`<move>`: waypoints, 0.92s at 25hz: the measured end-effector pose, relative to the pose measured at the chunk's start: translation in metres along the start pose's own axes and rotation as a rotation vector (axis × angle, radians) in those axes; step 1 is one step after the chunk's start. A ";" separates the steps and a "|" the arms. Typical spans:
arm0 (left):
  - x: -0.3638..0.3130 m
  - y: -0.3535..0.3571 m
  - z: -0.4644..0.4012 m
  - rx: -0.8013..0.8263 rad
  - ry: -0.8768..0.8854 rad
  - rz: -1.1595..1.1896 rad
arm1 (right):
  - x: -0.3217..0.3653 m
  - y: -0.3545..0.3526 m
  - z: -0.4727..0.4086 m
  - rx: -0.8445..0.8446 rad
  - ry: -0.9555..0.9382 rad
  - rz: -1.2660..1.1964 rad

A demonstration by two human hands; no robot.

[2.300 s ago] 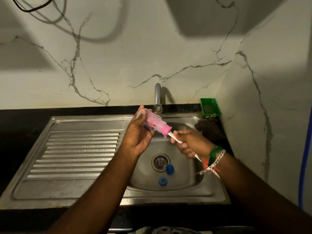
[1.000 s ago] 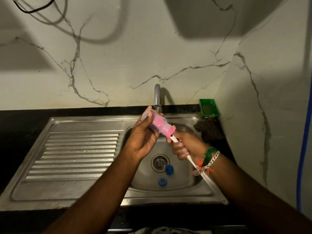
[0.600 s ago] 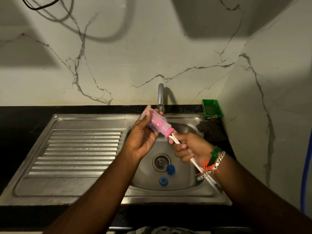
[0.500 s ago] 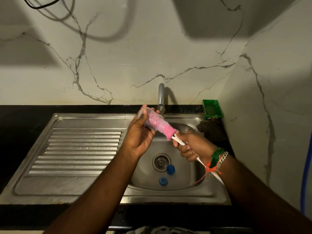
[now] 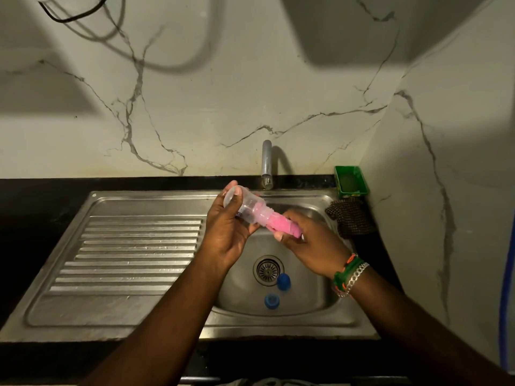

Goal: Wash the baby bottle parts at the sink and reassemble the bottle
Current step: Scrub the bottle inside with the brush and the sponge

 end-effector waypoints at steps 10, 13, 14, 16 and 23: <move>-0.015 -0.006 0.014 -0.136 0.036 -0.167 | 0.020 -0.029 0.009 -0.159 -0.035 -0.052; -0.007 0.015 0.020 -0.068 0.074 -0.248 | 0.037 -0.013 0.006 -0.224 -0.128 0.134; -0.007 0.018 0.020 -0.072 0.090 -0.264 | 0.042 -0.010 0.008 -0.219 -0.173 0.156; -0.006 0.018 0.021 -0.097 0.103 -0.298 | 0.044 -0.008 0.010 -0.214 -0.260 0.228; -0.002 0.028 0.025 -0.245 0.046 -0.230 | 0.040 0.000 0.013 -0.348 -0.389 0.406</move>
Point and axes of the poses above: each hand's wrist, its own z-axis away from the middle knuckle, its own y-axis out of the palm, x = y × z, the point moved 4 cm from there along -z, towards the middle knuckle, and after that the axes turned 9 degrees about -z, right-handed, at the moved point
